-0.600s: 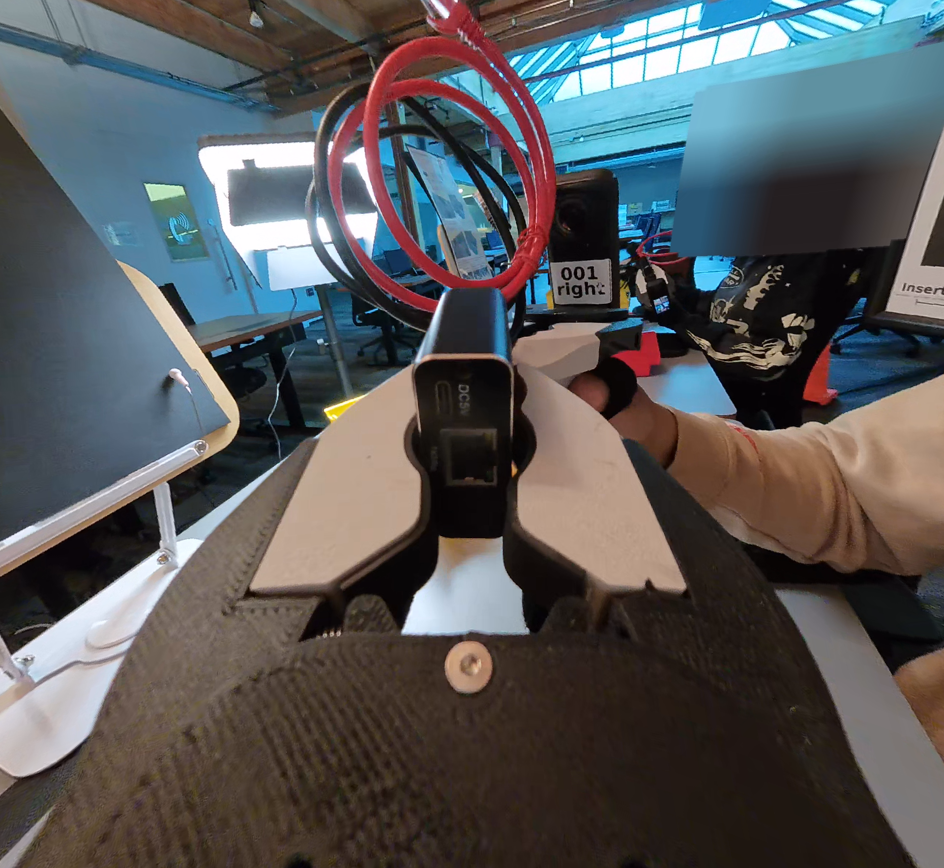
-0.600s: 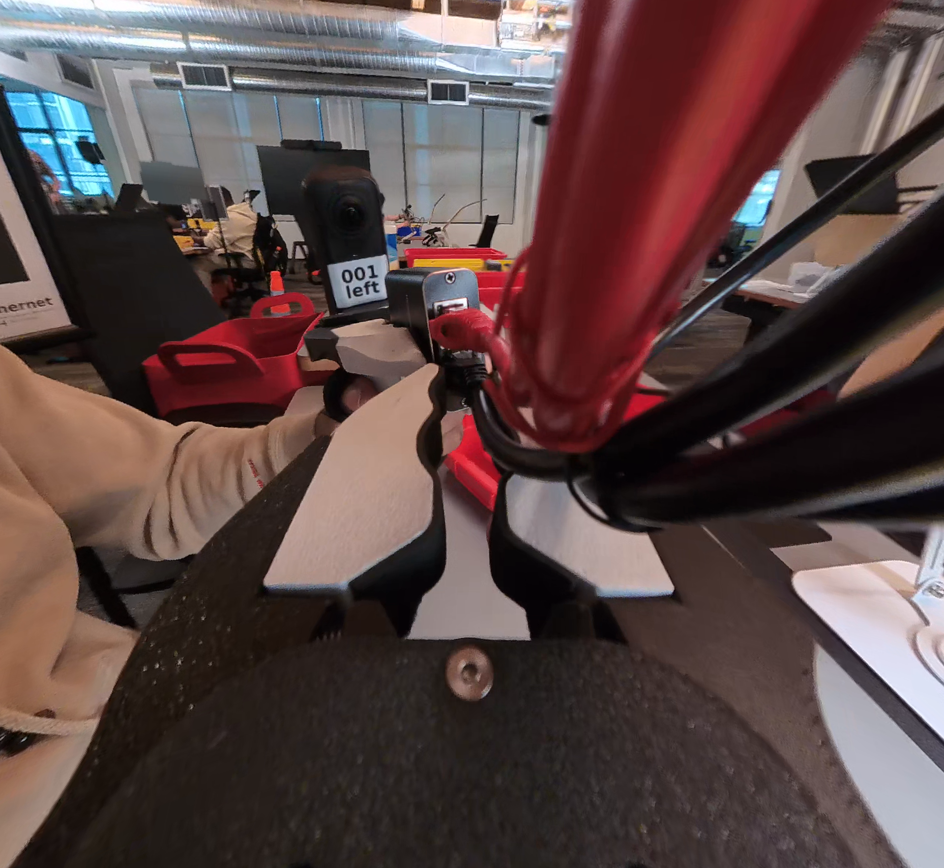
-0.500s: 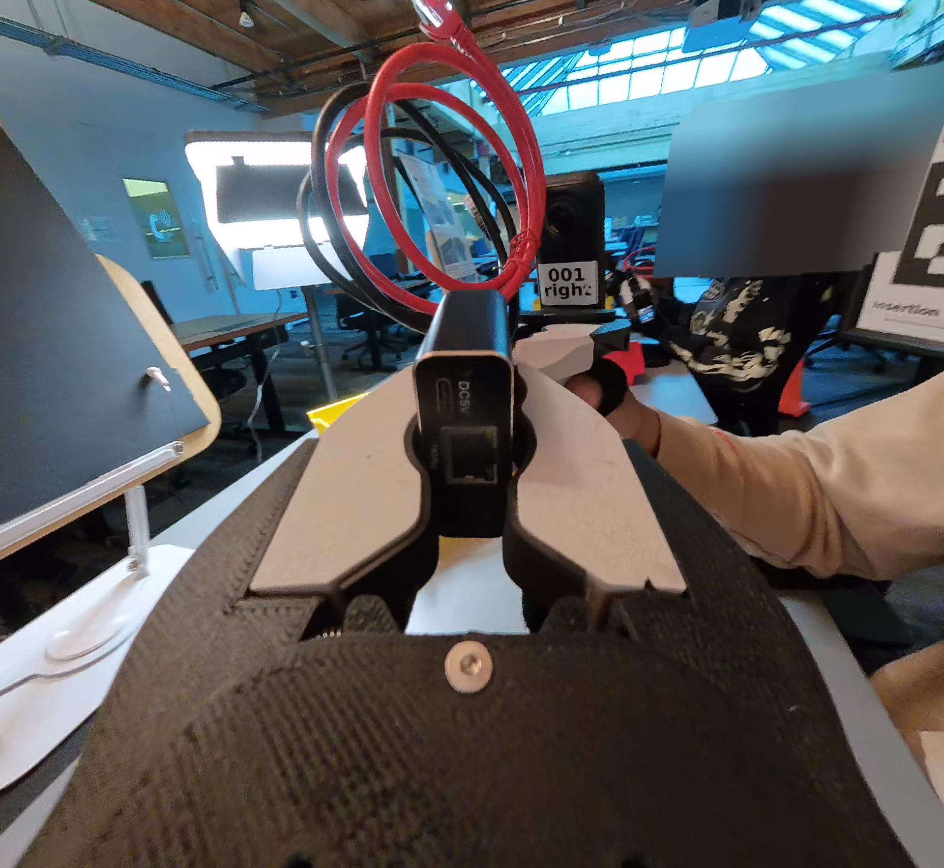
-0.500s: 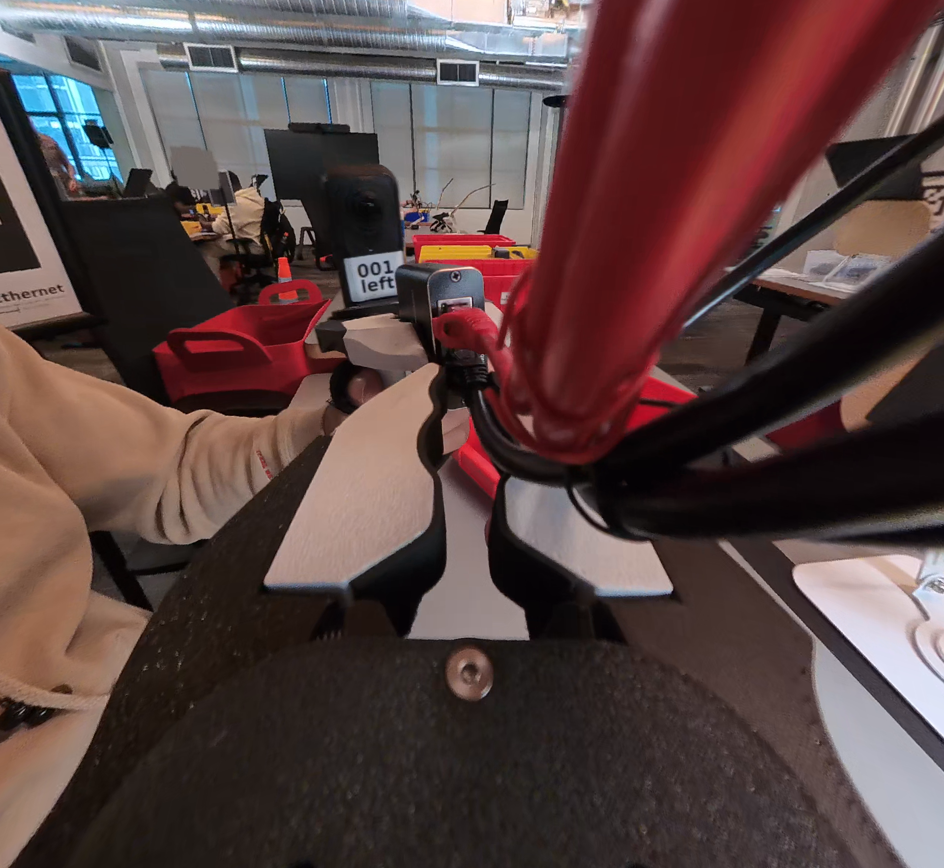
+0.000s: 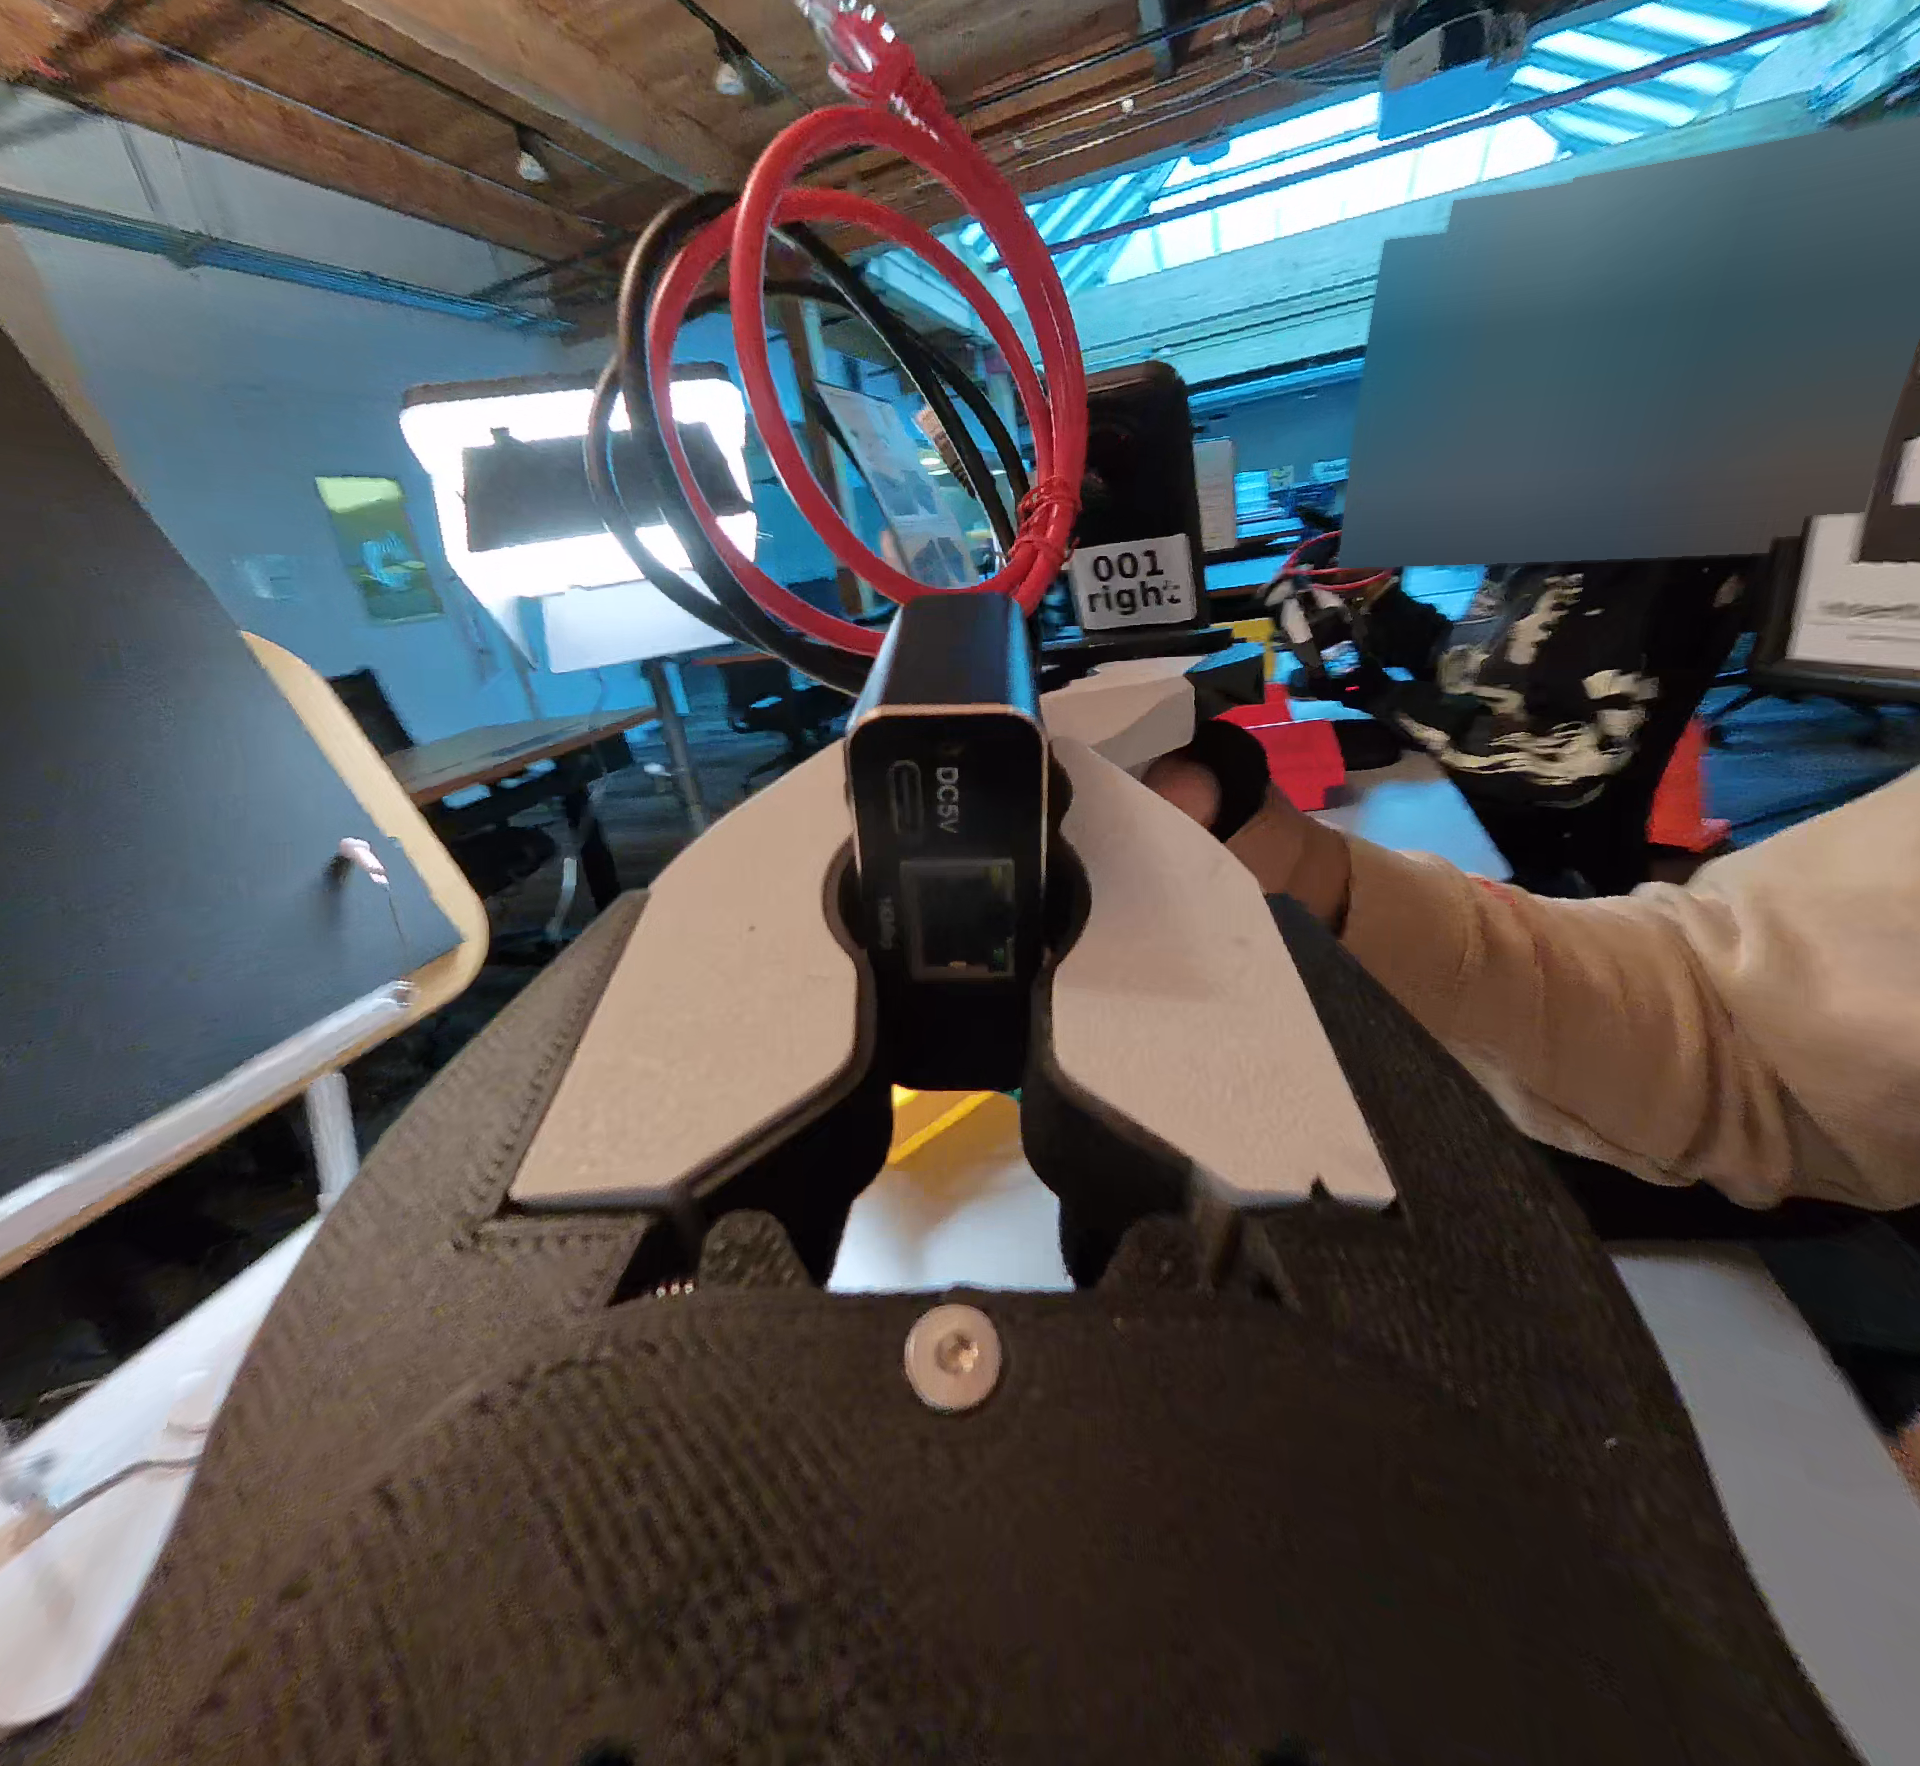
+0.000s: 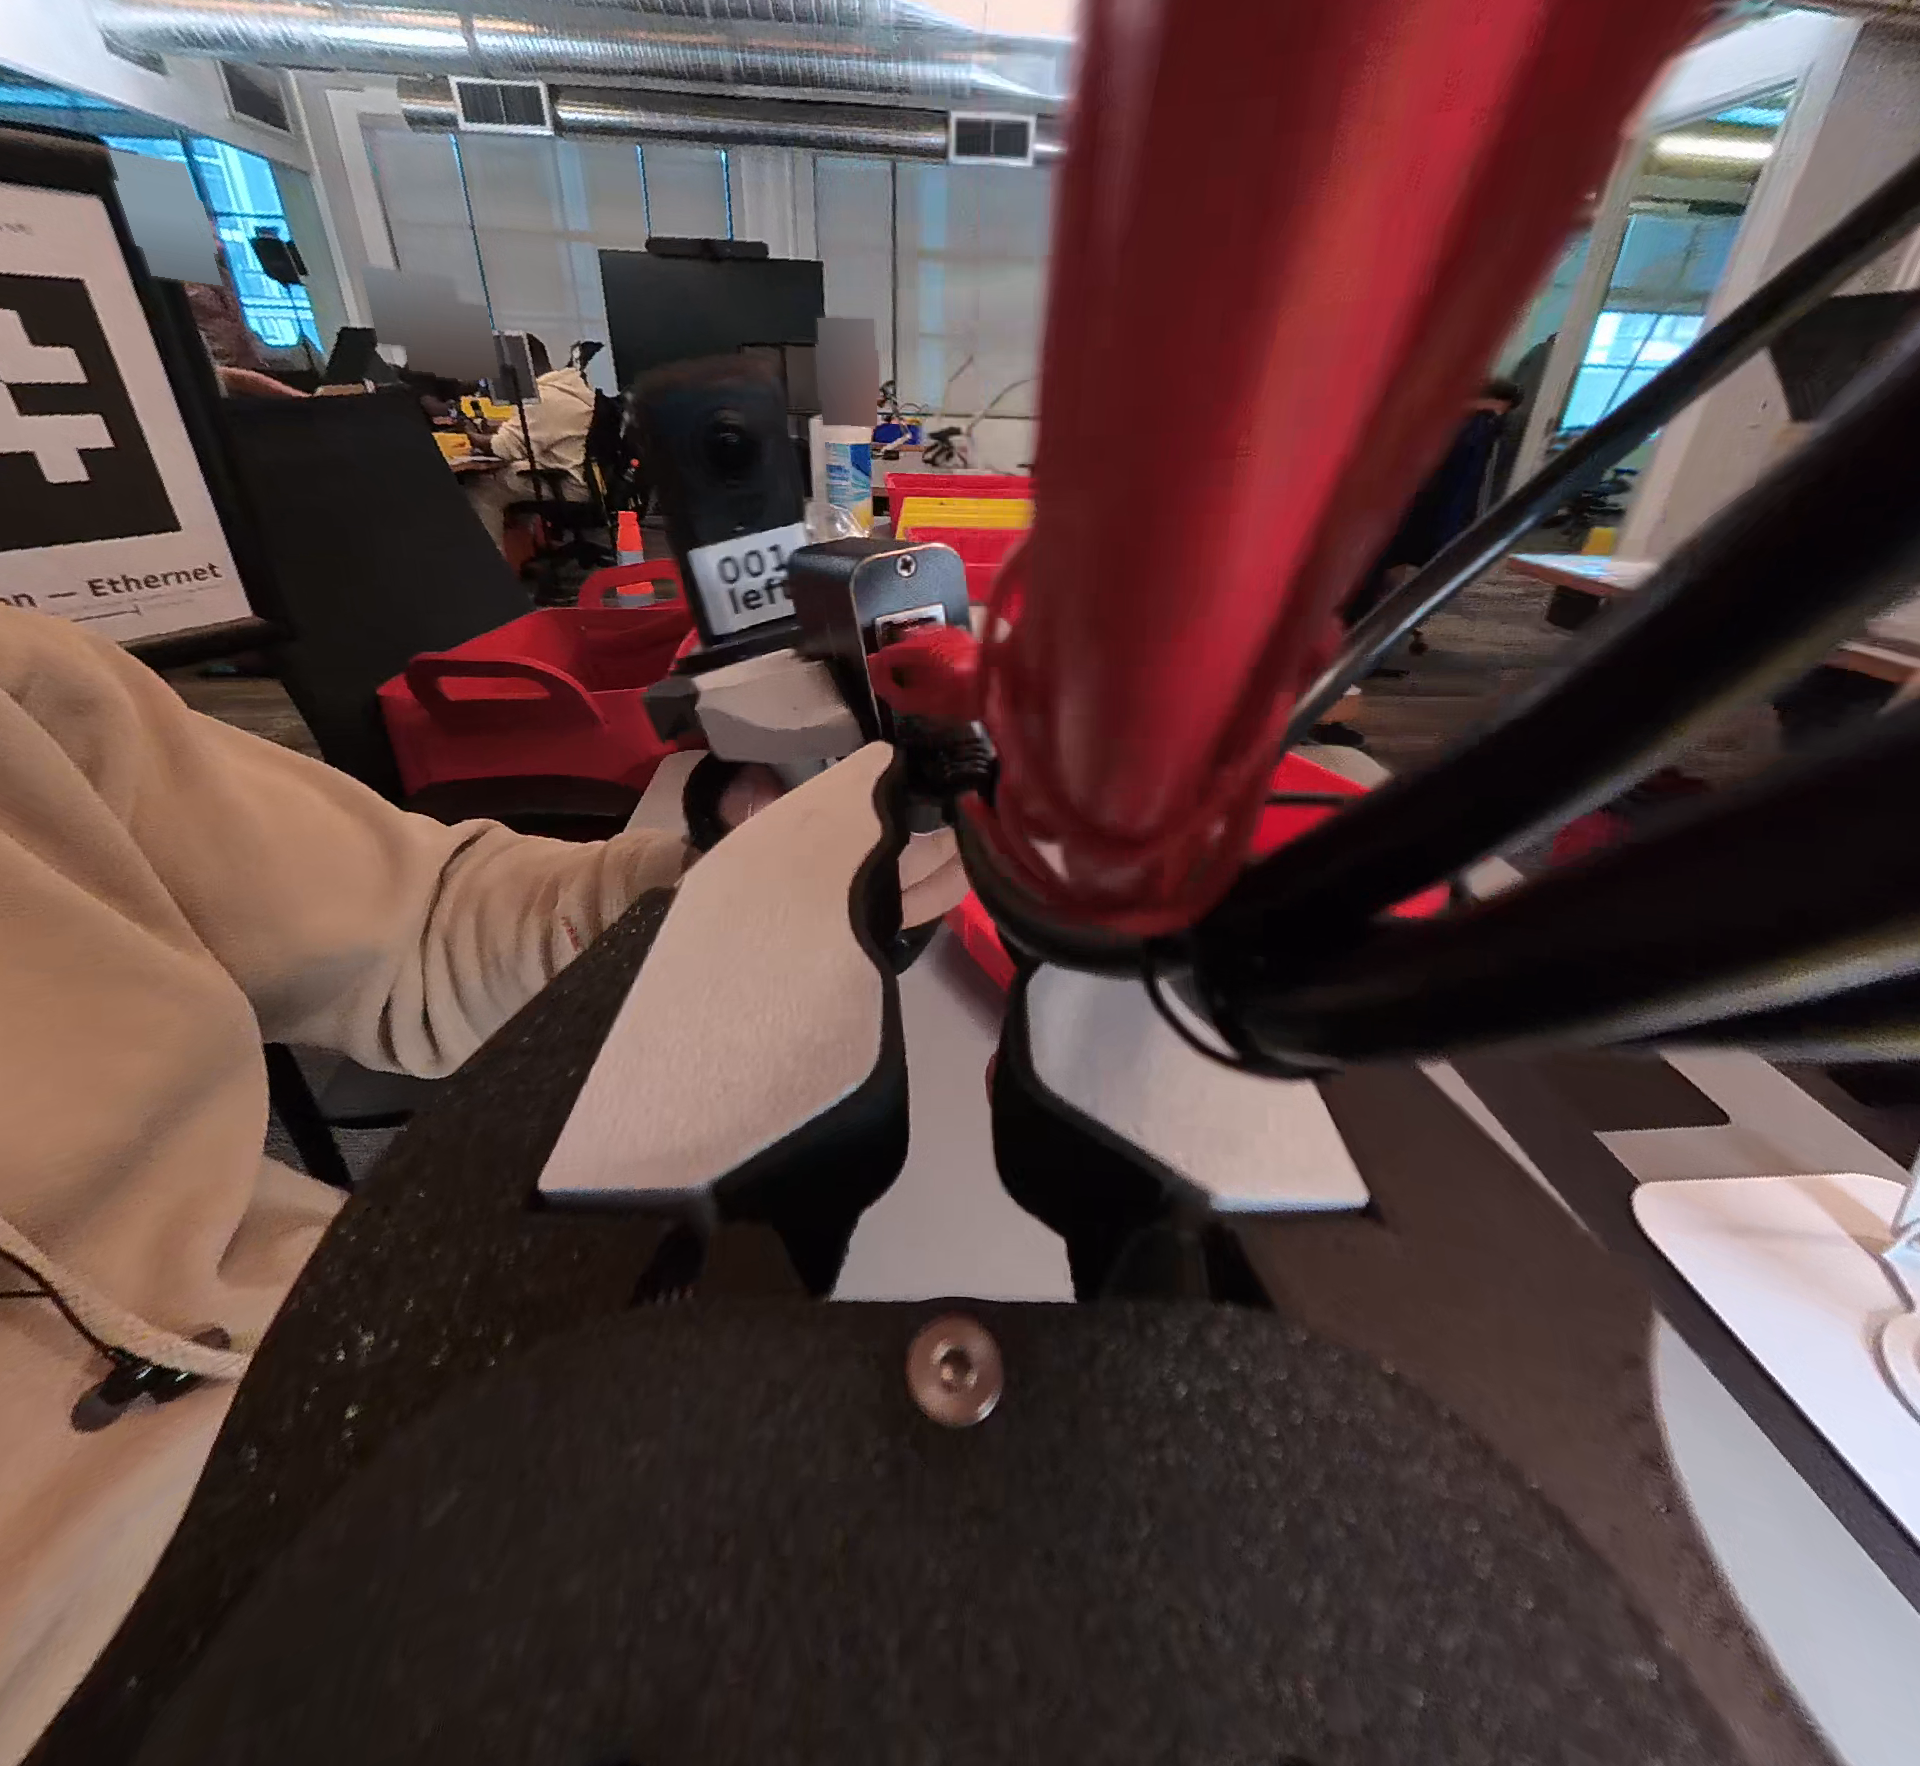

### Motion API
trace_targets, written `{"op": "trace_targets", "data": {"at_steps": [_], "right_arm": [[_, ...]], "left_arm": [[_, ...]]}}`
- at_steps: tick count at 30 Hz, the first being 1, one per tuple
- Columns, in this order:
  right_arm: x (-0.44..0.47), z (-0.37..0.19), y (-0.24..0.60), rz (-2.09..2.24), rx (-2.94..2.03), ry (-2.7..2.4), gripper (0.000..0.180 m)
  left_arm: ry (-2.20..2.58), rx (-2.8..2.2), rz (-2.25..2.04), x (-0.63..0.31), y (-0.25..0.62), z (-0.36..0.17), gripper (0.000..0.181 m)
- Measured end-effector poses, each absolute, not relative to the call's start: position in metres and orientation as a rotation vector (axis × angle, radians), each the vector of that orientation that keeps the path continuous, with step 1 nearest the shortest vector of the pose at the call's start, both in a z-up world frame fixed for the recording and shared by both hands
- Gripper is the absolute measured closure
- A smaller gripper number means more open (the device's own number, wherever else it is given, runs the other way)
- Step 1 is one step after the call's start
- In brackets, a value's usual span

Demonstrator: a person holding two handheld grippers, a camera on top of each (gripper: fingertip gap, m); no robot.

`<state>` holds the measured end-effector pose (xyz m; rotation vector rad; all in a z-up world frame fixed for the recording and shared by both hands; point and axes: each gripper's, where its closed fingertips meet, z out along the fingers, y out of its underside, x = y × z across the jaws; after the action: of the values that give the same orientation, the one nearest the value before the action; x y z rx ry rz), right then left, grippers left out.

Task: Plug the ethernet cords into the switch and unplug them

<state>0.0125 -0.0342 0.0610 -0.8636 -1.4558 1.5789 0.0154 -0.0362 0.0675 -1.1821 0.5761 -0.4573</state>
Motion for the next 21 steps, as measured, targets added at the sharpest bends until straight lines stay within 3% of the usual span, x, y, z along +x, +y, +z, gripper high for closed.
{"op": "trace_targets", "data": {"at_steps": [1, 13, 21], "right_arm": [[0.012, 0.061, -0.034, 1.557, -0.861, -1.452, 0.164], [0.015, 0.069, -0.043, 1.449, -0.832, -1.441, 0.164], [0.010, 0.076, -0.042, 1.622, -0.860, -1.305, 0.166]], "left_arm": [[0.577, -1.172, -0.403, 0.015, -0.036, 0.068, 0.152], [0.637, -1.255, -0.610, 0.022, -0.040, 0.059, 0.154], [0.529, -1.237, -0.679, 0.014, -0.042, 0.075, 0.153]]}}
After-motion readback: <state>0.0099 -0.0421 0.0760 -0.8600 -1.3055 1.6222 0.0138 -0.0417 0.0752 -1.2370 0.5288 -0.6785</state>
